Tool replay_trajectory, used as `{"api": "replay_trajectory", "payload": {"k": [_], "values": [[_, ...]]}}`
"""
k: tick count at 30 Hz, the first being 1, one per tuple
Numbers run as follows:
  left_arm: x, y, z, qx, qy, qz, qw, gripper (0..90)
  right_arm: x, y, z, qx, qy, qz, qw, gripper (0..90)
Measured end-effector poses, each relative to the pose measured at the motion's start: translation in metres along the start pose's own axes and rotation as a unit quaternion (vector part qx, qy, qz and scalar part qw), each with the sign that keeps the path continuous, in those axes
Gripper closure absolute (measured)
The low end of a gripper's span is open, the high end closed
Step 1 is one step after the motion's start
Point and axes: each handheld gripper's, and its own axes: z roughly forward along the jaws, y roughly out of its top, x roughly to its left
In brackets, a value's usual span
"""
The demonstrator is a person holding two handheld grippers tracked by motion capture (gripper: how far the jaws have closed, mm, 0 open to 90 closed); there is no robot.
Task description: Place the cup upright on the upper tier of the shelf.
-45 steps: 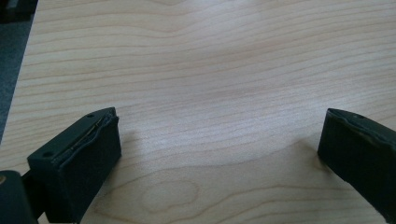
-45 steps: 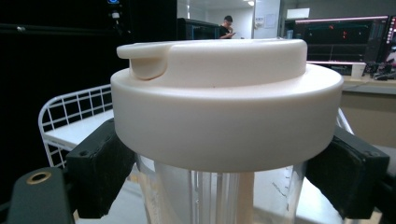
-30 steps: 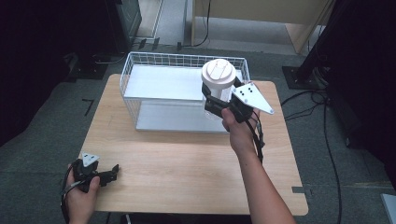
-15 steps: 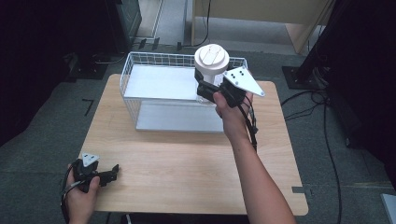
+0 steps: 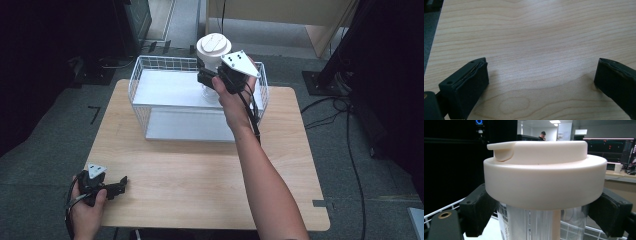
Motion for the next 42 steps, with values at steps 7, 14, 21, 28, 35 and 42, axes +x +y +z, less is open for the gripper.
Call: {"api": "replay_trajectory", "payload": {"k": [7,14,21,28,35,42], "values": [[0.000,0.000,0.000,0.000,0.000,0.000,1.0000,0.0,-0.004,-0.008,0.014,0.006,-0.012,0.004,0.9999,13.7],[0.000,0.000,0.000,0.000,0.000,0.000,1.0000,0.0,-0.012,-0.010,0.016,0.006,-0.011,0.022,0.9997,13.3],[0.000,0.000,0.000,0.001,0.000,0.000,1.0000,0.0,-0.020,-0.008,0.014,0.022,0.034,0.027,0.9988,0.0],[0.000,0.000,0.000,0.000,0.000,-0.001,1.0000,0.0,-0.025,-0.017,0.000,0.027,0.040,0.017,0.9987,0.0],[0.000,0.000,0.000,0.001,0.000,0.001,1.0000,0.0,-0.032,-0.032,-0.021,0.031,0.036,0.007,0.9989,0.0],[0.000,0.000,0.000,0.000,0.000,-0.001,1.0000,0.0,-0.048,-0.053,-0.053,0.033,0.029,0.006,0.9990,0.0]]}}
